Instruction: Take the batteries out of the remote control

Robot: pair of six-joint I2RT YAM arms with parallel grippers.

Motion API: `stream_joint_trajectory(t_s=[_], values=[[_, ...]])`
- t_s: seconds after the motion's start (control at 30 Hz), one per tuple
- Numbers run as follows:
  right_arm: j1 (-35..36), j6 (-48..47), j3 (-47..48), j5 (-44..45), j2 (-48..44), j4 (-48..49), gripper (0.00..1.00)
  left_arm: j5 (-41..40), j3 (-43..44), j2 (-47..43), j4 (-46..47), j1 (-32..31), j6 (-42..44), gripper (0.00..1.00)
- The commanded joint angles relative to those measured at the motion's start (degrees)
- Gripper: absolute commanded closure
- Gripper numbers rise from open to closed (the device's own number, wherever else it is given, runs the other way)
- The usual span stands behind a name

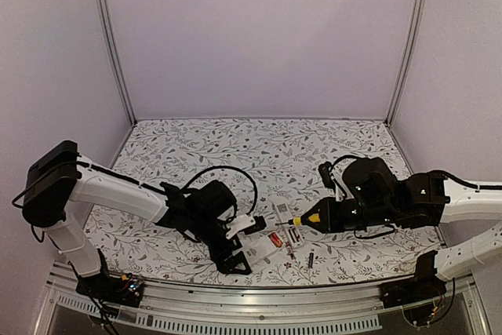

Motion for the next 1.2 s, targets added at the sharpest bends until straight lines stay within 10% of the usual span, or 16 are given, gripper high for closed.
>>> stream_joint_trajectory(t_s=[0.0,0.5,0.93,1.17], values=[[-0.34,-0.74,-0.82,1.15,-1.31,1.13,1.0,-14.45,-1.02,-0.44,0.16,-5.67,-4.17,0.01],[-0.39,0.74,-1.56,4.17,-4.2,-0.15,1.0,-35.15,0.73,4.08,-2.52,-14.44,-11.01,0.23],[-2.29,-0.8,0.02,6.81,-5.72,-2.8,1.0,-14.33,-4.98,-6.63,4.84,-10.83,-18.73,0.52],[-3.52,-2.23,1.97,6.92,-5.85,-3.74,1.0,12.31,-13.98,-14.26,22.71,-2.58,-41.12,0.58]])
